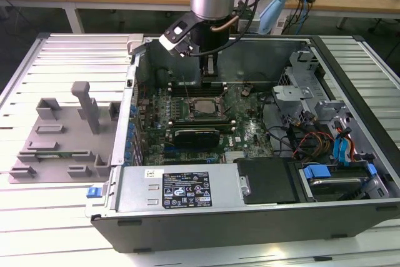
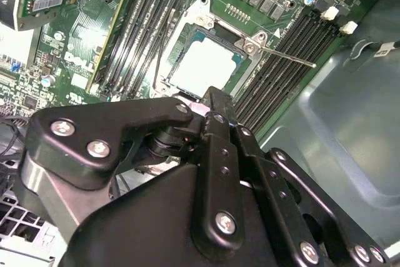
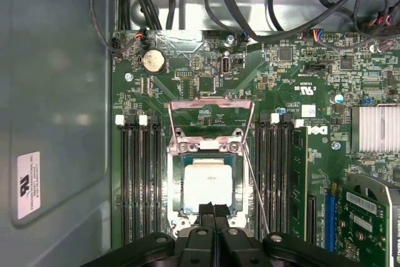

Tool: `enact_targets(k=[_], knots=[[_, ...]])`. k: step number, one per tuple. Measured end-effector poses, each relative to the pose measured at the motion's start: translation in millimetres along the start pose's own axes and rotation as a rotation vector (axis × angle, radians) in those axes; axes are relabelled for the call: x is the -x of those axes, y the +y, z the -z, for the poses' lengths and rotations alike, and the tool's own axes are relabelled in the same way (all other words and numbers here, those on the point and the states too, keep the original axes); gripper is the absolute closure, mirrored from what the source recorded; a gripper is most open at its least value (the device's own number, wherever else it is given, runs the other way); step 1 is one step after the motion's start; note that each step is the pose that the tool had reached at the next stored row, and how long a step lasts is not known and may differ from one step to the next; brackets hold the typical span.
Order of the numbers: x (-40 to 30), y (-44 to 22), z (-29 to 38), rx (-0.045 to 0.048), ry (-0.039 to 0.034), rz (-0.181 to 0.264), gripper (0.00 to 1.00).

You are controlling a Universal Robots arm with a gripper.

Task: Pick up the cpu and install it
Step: 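Close the cpu cover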

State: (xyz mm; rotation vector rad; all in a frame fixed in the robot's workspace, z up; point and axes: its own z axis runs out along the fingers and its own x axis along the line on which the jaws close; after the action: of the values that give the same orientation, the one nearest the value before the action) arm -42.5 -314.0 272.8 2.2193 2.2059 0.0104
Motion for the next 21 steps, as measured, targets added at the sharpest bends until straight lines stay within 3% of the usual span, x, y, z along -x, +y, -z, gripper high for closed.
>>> enact_targets(k=[6, 21], knots=[[0.0, 0.5, 0.4, -0.0001, -0.0001, 0.000, 0.89], [-0.1, 14.0, 0.2, 0.0000, -0.0001, 0.000, 0.89]])
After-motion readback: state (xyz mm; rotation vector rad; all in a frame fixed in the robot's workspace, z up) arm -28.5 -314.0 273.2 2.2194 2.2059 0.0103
